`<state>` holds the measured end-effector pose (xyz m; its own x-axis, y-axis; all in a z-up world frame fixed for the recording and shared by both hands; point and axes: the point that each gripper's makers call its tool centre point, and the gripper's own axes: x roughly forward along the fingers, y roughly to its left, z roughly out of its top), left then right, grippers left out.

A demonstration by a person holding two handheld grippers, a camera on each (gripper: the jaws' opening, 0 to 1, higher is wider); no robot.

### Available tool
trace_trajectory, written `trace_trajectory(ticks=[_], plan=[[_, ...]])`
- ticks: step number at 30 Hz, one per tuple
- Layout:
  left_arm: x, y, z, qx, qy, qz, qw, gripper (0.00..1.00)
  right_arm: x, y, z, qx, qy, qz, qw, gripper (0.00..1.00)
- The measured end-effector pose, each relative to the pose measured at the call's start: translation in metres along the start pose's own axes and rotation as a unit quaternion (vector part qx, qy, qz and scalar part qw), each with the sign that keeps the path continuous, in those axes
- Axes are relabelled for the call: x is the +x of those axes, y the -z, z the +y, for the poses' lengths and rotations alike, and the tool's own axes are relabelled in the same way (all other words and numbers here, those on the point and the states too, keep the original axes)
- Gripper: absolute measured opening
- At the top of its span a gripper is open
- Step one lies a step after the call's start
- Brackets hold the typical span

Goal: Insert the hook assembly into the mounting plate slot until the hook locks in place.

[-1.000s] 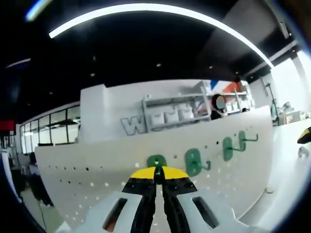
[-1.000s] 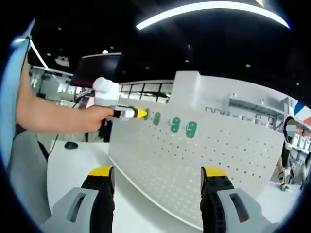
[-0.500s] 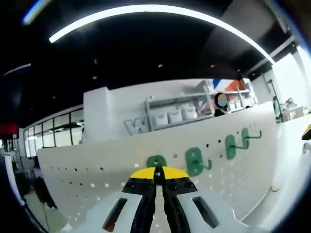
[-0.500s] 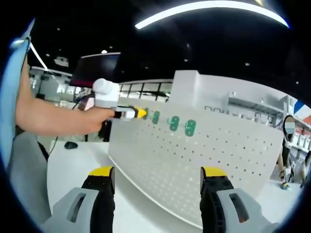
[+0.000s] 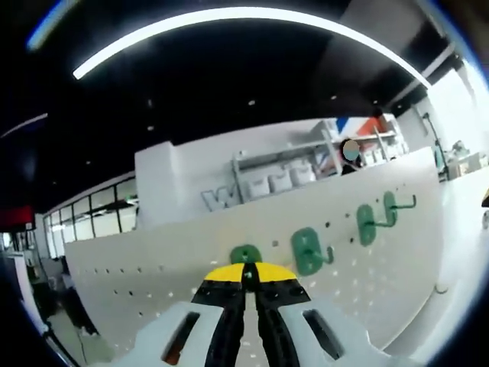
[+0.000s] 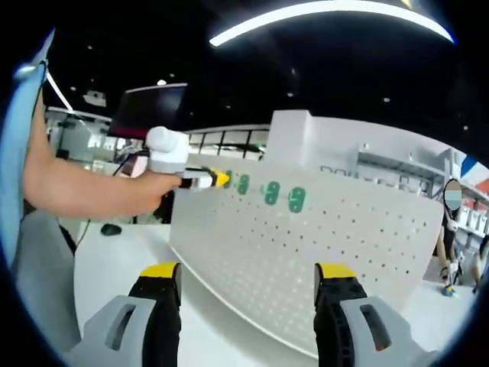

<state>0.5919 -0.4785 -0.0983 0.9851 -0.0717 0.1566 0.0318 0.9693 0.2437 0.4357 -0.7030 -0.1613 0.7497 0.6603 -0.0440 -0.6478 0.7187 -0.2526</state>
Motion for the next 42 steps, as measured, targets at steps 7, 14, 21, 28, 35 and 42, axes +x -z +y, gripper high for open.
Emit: trace_trajectory(ticks=[7,14,21,28,35,42], plan=[[-0.001,0.001,0.0,-0.003,0.001,-0.002,1.0,0.04,-0.001,-0.001,-0.001,-0.001,0.002,0.0,1.0,0.71],[-0.003,0.004,-0.001,-0.004,0.01,0.004,0.9999,0.07,-0.001,-0.001,0.0,-0.002,0.003,0.001,1.0,0.71],[-0.005,0.006,-0.001,-0.008,0.016,0.008,0.9998,0.14,-0.003,-0.001,0.0,-0.005,0.005,0.002,1.0,0.71],[-0.01,0.007,0.0,-0.017,0.026,0.007,0.9995,0.19,0.0,-0.005,0.001,-0.008,0.004,-0.001,1.0,0.72],[-0.017,0.008,-0.001,-0.027,0.04,0.008,0.9988,0.27,0.002,-0.008,0.005,-0.012,0.002,-0.002,0.9999,0.73],[-0.025,0.008,0.0,-0.033,0.053,0.009,0.998,0.34,0.003,-0.01,0.009,-0.013,-0.001,-0.002,0.9999,0.74]])
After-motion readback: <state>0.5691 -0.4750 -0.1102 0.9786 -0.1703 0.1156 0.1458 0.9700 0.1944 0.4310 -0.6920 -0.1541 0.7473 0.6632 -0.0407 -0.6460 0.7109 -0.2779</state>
